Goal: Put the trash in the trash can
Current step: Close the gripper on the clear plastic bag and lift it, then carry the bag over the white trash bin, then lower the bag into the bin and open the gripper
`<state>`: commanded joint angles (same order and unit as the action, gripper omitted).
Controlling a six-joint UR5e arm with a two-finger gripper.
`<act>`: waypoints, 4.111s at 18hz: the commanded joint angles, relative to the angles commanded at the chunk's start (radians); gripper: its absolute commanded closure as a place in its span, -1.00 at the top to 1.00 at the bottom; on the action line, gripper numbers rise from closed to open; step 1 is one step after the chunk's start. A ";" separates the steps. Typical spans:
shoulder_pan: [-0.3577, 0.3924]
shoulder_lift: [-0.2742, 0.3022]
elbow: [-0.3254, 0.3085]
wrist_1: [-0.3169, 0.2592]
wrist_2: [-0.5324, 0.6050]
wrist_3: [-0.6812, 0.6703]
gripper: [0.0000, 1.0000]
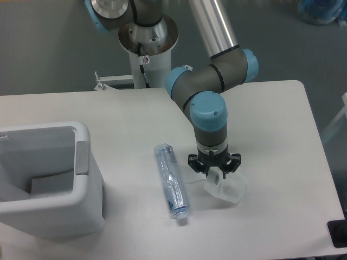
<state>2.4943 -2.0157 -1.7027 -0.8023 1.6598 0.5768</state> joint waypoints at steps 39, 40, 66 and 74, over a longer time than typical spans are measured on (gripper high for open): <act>-0.104 0.390 0.239 -0.160 -0.718 -0.334 -0.69; -0.123 0.408 0.236 -0.158 -0.718 -0.342 -0.69; -0.359 0.233 0.207 -0.144 -0.592 -0.379 -0.67; -0.374 0.187 0.225 -0.133 -0.516 -0.377 -0.65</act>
<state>2.1200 -1.8284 -1.4773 -0.9357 1.1442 0.1994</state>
